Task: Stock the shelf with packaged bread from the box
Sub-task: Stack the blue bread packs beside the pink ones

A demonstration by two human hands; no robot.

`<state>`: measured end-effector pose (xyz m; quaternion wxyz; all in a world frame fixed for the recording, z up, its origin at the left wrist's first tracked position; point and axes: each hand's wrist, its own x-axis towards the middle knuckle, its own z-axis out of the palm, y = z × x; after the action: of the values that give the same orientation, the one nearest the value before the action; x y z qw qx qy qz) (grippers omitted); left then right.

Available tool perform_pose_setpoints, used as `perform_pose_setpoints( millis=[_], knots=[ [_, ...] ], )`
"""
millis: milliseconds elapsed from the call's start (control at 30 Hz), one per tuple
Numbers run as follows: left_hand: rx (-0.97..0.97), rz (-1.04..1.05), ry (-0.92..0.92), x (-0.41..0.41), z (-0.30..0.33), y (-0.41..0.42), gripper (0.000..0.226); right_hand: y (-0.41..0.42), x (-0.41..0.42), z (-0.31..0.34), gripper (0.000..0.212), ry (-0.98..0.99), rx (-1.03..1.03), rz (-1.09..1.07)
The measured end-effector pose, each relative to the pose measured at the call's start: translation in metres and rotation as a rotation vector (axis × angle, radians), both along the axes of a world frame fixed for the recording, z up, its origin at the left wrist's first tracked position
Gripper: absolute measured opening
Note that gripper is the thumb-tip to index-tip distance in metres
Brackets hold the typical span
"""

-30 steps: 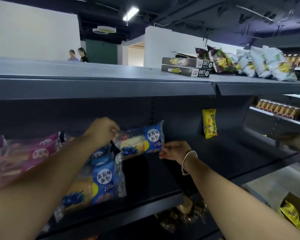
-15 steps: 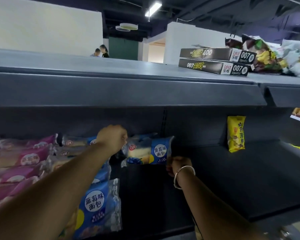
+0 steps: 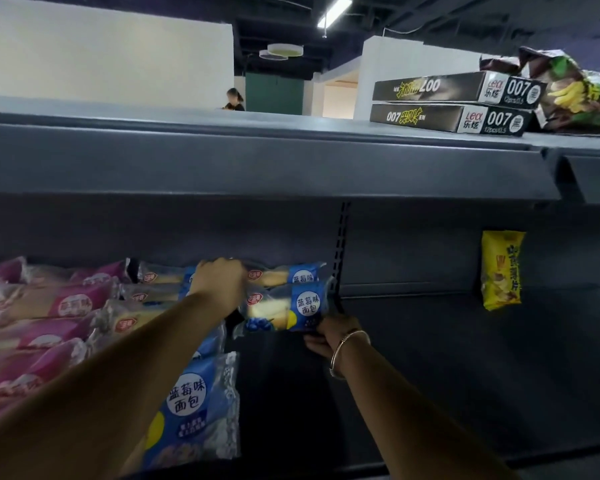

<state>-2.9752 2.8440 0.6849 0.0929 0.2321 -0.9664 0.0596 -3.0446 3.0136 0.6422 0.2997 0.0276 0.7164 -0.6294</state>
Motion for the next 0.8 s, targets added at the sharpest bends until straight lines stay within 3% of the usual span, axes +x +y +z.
perform_pose_setpoints(
  millis=[133, 233, 400, 533, 633, 800],
  knots=[
    [0.022, 0.034, 0.009, 0.0, -0.003, 0.003, 0.035, -0.009, 0.0, -0.007, 0.018, 0.098, 0.098, 0.034],
    [0.009, 0.044, 0.037, 0.002, -0.005, 0.01, 0.034, -0.011, 0.0, -0.018, 0.039, 0.354, 0.294, 0.037],
    [0.055, 0.021, 0.096, 0.007, -0.005, 0.011, 0.03, 0.0, 0.007, -0.01, 0.044, 0.539, 0.439, 0.137],
    [0.188, -0.018, 0.187, 0.012, -0.01, 0.008, 0.03, 0.004, 0.009, -0.008, 0.042, 0.536, 0.438, 0.166],
    [0.273, -0.079, 0.154, 0.019, -0.012, 0.011, 0.036, 0.007, 0.014, -0.011, 0.045, 0.495, 0.366, 0.108],
    [0.231, -0.077, 0.066, 0.024, -0.006, 0.014, 0.045, 0.006, 0.022, -0.013, 0.049, 0.444, 0.265, 0.152]
  ],
)
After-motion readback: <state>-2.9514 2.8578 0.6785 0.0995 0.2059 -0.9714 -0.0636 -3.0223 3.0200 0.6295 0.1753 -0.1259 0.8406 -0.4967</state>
